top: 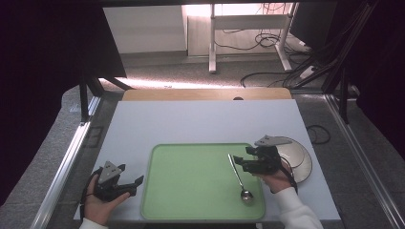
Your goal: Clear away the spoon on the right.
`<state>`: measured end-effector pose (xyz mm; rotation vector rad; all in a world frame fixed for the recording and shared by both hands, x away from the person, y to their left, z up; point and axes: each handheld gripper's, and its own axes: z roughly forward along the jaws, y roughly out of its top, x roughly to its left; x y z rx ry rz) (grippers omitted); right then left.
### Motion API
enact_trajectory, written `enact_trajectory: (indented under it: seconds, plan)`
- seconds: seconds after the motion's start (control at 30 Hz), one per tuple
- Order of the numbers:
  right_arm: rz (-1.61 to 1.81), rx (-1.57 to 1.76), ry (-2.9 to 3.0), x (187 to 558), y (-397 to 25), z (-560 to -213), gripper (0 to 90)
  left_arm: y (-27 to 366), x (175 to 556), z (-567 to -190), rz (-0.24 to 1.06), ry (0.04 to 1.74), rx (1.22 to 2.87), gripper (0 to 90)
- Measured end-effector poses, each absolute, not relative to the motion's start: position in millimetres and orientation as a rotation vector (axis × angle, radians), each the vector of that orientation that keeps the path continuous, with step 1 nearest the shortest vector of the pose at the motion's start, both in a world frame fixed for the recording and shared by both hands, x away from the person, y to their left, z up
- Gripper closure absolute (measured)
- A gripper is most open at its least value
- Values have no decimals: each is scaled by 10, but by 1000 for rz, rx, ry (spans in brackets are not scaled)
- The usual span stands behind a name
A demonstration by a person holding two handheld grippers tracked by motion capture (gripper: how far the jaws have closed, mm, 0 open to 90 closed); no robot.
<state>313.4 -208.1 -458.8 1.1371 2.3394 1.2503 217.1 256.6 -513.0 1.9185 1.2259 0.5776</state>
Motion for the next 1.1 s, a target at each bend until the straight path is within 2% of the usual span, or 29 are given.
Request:
enact_trajectory:
  seconds: [0.43,1.1]
  plan:
    - [1231,1115,2272,2907,-2576,-4597,328,2540,2192,-5121,574,1218,1915,187]
    - [1187,1086,2290,2800,-2606,-4671,314,2528,2218,-5132,576,1219,1928,188]
